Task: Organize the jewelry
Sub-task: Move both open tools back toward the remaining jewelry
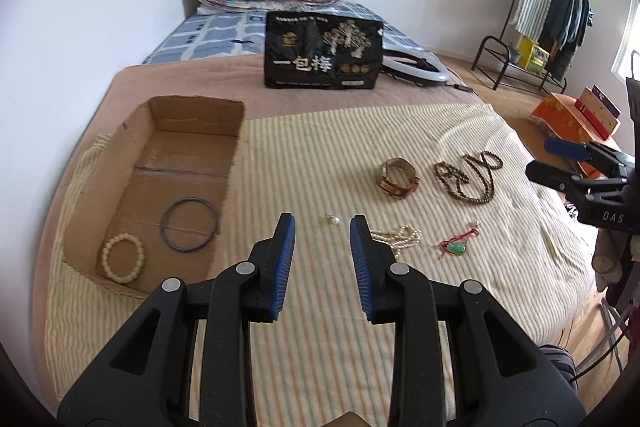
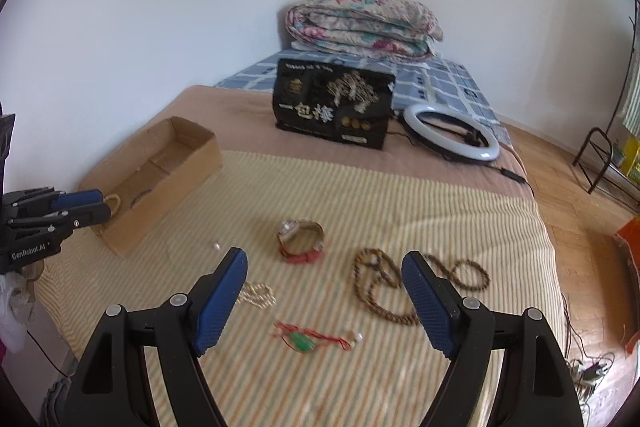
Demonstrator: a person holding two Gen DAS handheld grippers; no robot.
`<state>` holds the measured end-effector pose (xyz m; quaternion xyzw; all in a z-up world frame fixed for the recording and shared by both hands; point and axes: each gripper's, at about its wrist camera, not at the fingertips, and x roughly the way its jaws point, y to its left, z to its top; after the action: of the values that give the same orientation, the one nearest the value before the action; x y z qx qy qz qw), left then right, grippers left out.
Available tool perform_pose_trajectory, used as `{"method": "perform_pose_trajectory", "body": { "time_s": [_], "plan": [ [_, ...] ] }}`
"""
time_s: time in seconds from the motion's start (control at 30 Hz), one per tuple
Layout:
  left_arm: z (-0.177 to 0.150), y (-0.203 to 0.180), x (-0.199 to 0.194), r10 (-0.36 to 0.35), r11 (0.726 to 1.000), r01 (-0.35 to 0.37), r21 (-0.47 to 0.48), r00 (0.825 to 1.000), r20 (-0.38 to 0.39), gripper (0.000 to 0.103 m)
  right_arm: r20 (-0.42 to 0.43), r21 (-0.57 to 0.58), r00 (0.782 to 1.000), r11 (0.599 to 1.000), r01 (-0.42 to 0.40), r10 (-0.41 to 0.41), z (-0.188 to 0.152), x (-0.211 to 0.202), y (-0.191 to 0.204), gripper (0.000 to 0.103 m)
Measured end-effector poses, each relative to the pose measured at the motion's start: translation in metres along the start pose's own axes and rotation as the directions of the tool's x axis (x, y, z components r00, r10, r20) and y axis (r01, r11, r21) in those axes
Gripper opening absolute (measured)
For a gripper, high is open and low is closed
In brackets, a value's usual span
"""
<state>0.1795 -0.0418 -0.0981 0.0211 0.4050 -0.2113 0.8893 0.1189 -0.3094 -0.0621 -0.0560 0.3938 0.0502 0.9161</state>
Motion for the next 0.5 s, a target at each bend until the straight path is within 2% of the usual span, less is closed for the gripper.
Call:
{"method": "perform_pose_trajectory", "body": {
  "time_s": [0.13,0.23,0.5],
  "plan": [
    [-0.002,-0.014,0.016,-0.027,0.999,0.028,0.02,0.999,-0.032,0.028,-0.044,0.019,0.999,1.0,0.0,0.001,-0.022,0.006,-0.016,0.082],
    [-0.005,-0.025,0.03,-0.046,0.998,0.048,0.04,0.997,-0.055,0.041,-0.072,0.029,0.997,1.0,-0.009,0.011,-0.037,0.011,-0.022,0.081],
    [-0.015,-0.046,0.07,-0.08,0.992,0.093,0.087,0.987,-0.142,0.041,-0.145,0.006,0.988,0.999,-0.05,0.05,-0.069,0.037,-0.019,0.081]
  ]
}}
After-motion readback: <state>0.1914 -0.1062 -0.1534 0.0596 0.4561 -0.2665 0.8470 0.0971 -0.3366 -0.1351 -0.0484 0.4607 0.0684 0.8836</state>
